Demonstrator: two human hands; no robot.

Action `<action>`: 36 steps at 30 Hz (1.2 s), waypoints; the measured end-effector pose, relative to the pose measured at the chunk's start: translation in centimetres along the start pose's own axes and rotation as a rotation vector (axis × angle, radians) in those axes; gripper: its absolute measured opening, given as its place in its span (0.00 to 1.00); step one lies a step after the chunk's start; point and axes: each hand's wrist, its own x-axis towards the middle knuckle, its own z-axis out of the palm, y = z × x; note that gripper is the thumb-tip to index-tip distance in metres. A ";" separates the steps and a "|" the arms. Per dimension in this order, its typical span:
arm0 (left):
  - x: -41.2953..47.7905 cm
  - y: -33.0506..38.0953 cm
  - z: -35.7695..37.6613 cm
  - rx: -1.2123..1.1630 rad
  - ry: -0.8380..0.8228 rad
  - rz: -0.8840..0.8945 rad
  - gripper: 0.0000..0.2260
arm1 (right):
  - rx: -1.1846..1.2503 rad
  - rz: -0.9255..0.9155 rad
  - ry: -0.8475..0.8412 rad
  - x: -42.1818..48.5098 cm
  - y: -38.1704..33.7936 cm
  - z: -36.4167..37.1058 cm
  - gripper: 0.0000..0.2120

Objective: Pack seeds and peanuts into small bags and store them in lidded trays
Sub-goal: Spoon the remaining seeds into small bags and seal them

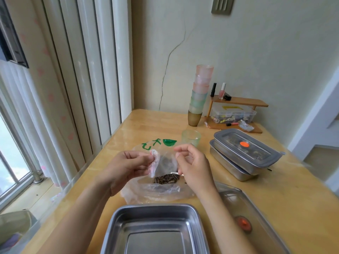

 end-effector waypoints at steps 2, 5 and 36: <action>0.0 0.0 0.3 -0.008 0.047 0.013 0.14 | -0.147 -0.102 0.184 -0.2 -0.3 -0.2 0.05; 0.0 -0.1 0.8 0.000 0.105 0.046 0.07 | -0.160 -0.320 0.203 -0.6 -1.7 -0.2 0.04; -0.8 -1.0 3.1 0.197 0.162 0.142 0.05 | -0.298 -0.161 -0.092 -1.5 -0.5 1.9 0.10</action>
